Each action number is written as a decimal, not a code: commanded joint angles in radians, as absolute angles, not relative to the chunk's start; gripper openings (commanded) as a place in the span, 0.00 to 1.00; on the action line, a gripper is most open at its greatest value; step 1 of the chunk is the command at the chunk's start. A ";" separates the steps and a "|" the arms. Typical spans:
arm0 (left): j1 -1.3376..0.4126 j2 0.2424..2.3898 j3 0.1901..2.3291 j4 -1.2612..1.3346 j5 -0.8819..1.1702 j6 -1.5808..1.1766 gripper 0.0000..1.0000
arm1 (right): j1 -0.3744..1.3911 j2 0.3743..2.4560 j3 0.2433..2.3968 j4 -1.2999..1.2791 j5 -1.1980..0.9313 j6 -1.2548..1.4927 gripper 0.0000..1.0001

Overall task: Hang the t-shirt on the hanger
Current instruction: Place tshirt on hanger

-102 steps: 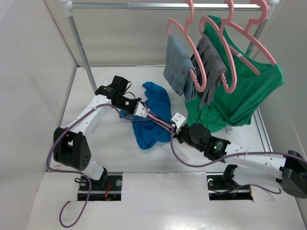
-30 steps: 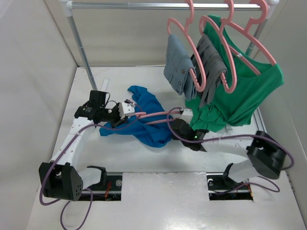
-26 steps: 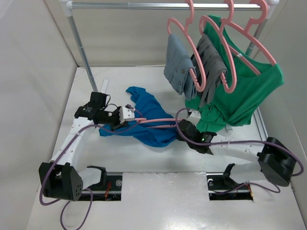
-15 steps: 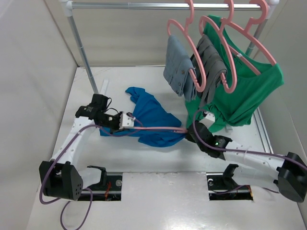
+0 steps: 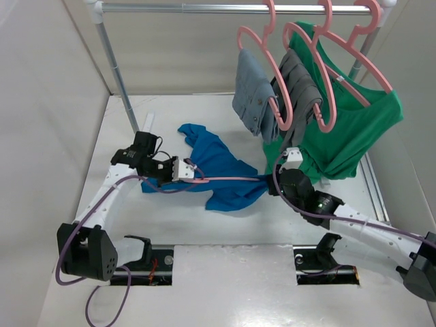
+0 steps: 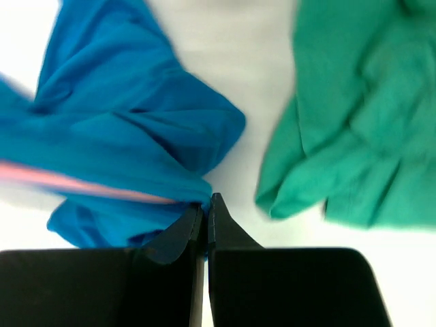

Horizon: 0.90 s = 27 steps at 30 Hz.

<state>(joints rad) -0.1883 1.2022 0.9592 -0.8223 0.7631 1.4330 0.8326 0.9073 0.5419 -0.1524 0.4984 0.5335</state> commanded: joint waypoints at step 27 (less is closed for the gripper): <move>-0.357 1.203 1.100 -0.991 0.796 1.595 0.00 | 0.937 1.029 0.902 -0.129 -0.078 -0.353 0.62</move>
